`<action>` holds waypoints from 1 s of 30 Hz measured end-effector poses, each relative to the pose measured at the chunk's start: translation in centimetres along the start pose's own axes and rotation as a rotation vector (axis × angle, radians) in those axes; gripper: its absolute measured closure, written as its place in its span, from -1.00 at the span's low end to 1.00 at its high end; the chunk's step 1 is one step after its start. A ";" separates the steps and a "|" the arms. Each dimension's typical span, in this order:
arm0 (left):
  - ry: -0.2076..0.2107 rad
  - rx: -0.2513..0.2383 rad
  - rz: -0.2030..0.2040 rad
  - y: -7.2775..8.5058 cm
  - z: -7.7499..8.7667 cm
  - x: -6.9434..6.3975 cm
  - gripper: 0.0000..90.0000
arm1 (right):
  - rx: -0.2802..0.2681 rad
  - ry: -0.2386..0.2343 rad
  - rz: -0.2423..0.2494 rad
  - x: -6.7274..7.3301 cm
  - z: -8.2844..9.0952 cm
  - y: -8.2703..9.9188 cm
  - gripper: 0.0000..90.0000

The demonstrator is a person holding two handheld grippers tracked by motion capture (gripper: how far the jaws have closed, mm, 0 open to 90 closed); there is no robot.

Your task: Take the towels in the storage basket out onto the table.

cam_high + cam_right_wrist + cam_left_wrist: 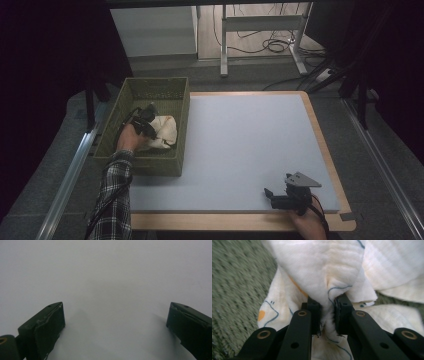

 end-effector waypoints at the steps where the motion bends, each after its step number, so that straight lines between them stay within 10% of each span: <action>1: 0.005 -0.021 0.007 0.0 0.3 0.1 0.74 | 0.000 0.000 0.000 0.0 0.0 0.0 -0.96; 15: 0.005 -0.288 0.024 1.9 5.6 0.7 0.73 | 0.001 0.000 0.002 0.0 0.0 0.0 -0.96; 30: 0.003 -0.446 0.011 3.2 9.6 0.1 0.72 | 0.001 0.000 0.001 0.0 0.0 0.0 -0.96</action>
Point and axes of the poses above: each handheld gripper's, and its own axes: z roughly backward along the jaws, y roughly out of its underside, x roughly to its left, the point moved 2 cm from there along -z, roughly forward along the jaws, and after that the axes turned 13 degrees about x, right-handed, at the moved point
